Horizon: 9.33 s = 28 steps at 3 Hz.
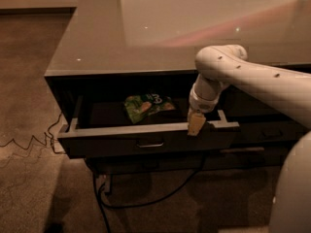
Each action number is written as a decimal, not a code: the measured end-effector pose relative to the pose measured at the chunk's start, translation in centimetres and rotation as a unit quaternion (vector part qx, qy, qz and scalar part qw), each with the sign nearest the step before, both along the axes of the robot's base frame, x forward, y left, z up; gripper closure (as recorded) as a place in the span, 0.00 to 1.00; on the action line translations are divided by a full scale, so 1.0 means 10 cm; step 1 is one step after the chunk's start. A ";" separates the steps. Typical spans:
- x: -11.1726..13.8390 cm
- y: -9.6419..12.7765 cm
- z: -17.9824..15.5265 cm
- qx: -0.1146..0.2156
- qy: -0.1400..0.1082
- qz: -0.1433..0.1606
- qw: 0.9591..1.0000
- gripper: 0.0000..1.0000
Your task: Open top drawer
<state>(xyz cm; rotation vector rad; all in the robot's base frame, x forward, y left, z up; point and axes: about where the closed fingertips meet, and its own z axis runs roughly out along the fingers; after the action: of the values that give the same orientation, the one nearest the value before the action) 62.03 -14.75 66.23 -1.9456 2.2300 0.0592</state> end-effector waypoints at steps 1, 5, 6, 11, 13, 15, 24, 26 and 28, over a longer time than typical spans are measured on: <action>-0.04 0.00 0.00 0.000 0.000 0.000 1.000 0.86; -0.07 0.04 0.19 0.001 -0.012 0.000 1.000 0.00; -0.07 0.04 0.19 0.001 -0.012 0.000 1.000 0.00; -0.14 0.05 -0.16 0.011 0.001 0.074 0.997 0.42; -0.34 -0.10 -0.04 -0.037 -0.003 0.079 0.996 0.88; -0.29 0.12 0.08 -0.024 -0.022 0.097 0.995 0.62; -0.92 -0.20 -0.08 -0.108 0.004 0.107 0.988 0.49; -0.92 -0.18 0.07 -0.108 0.004 0.107 0.988 0.95; -0.92 -0.17 0.19 -0.108 0.004 0.107 0.988 1.00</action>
Offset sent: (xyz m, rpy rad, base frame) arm -0.0031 0.0381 0.1327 0.0015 -0.1825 0.0674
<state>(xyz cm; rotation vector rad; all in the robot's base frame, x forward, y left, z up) 52.81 -16.45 68.13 -2.2947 2.0982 -0.1522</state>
